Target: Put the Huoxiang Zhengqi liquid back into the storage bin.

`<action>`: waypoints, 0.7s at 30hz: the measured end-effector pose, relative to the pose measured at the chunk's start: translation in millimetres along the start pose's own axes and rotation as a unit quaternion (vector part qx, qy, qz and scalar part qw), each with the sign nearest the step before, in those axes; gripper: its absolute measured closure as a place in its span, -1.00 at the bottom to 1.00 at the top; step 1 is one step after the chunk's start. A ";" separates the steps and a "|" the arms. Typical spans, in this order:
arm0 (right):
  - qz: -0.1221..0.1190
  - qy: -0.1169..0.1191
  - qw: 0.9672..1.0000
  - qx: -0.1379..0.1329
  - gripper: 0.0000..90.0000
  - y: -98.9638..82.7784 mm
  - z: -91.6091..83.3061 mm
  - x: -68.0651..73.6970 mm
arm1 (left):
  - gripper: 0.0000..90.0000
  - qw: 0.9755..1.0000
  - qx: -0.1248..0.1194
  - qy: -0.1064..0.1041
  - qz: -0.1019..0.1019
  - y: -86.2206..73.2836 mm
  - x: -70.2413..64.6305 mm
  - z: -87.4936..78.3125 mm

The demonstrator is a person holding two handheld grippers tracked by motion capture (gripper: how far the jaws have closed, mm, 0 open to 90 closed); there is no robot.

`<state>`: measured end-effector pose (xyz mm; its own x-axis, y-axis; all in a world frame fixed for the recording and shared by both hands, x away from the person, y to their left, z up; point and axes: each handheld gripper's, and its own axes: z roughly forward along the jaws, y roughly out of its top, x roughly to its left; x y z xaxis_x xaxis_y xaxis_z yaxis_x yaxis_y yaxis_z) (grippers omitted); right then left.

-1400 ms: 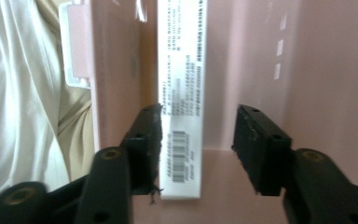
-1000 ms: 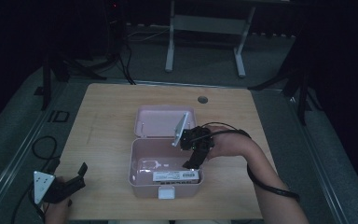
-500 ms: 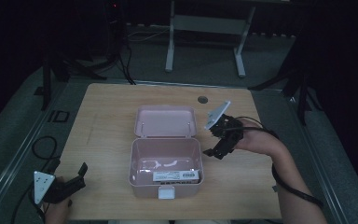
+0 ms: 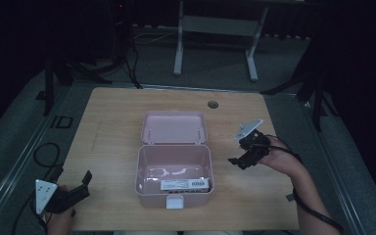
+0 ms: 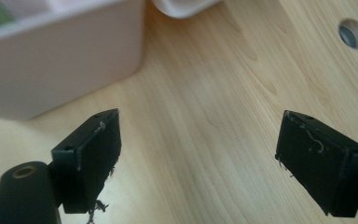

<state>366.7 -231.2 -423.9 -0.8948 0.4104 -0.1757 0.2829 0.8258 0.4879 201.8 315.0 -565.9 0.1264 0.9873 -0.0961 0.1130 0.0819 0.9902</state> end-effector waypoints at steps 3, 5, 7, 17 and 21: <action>0.013 -0.022 1.000 -0.009 -0.70 -14.1 13.5 -1.0 | -0.99 1.000 -0.001 0.000 0.000 0.0 0.1 0.0; 0.030 -0.030 0.999 -0.018 -0.70 -23.8 21.4 -2.6 | -0.99 1.000 -0.001 -0.001 -0.001 0.0 0.1 0.0; 0.049 -0.042 0.997 -0.033 -0.70 -33.2 28.2 -3.4 | -0.99 1.000 0.000 0.000 0.000 0.0 0.1 0.0; 0.129 -0.101 0.981 -0.102 -0.70 -79.8 50.7 -4.0 | -0.99 1.000 -0.001 -0.001 -0.001 -0.1 0.2 -0.1; 0.171 -0.119 0.968 -0.143 -0.70 -96.9 51.9 -5.1 | -0.99 1.000 -0.001 -0.001 -0.001 0.0 0.1 0.0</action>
<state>361.8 -293.3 -514.7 -0.6513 0.7460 -0.1386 0.4102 0.4999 0.7628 201.8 315.2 -565.9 0.1275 0.9870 -0.0977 0.1119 0.0836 0.9902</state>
